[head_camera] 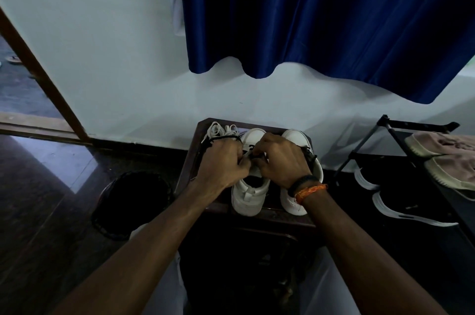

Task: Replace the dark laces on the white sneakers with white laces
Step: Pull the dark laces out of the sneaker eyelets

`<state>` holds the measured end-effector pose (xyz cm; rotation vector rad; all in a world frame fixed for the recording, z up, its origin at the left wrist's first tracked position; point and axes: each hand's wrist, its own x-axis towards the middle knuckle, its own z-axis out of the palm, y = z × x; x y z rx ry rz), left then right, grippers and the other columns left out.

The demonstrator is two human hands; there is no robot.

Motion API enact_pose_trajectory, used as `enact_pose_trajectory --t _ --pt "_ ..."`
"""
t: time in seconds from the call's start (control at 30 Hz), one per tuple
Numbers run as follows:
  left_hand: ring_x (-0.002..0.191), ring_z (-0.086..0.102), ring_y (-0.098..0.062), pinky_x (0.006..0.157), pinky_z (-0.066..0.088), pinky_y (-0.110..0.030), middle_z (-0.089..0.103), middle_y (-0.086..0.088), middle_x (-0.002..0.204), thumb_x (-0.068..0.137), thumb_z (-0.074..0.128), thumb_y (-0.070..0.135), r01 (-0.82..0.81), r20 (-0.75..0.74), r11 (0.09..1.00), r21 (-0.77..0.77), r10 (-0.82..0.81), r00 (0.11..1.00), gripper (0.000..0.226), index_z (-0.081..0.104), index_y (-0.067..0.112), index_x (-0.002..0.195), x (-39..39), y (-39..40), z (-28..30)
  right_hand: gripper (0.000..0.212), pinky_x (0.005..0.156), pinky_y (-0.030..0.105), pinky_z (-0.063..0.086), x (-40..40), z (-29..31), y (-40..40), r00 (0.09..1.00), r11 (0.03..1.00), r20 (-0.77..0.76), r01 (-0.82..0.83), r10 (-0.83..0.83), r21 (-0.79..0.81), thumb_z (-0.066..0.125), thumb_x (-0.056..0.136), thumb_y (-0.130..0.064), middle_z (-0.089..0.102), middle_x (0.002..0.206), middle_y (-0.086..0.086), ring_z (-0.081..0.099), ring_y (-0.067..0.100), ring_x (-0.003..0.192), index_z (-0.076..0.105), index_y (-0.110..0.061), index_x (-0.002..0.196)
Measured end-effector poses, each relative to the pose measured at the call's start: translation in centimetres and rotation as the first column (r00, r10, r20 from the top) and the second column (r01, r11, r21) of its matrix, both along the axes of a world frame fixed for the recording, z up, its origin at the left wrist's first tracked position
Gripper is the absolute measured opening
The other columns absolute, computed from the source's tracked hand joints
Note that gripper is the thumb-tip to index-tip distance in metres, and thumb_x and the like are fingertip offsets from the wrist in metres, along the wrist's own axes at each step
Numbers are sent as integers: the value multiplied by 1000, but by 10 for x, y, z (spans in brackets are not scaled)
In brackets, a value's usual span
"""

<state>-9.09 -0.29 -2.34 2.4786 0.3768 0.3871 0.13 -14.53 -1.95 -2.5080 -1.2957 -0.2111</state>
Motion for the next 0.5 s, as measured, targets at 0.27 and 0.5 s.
enact_pose_trajectory --t 0.27,0.5 --pt "66 61 -32 61 54 -44 60 -7 68 81 64 25 -11 43 998 63 9 999 27 53 7 64 -4 2 1 10 73 45 56 9 6 -14 873 917 -487 181 17 357 73 69 -27 61 92 -7 64 20 79 67 -19 66" --pt "58 61 -26 58 55 -44 62 -5 62 81 65 30 9 24 999 51 -10 1000 29 60 7 64 -6 2 4 24 76 23 51 5 19 -12 947 970 -312 142 -76 197 75 72 -18 70 102 -7 65 11 84 77 -23 96"
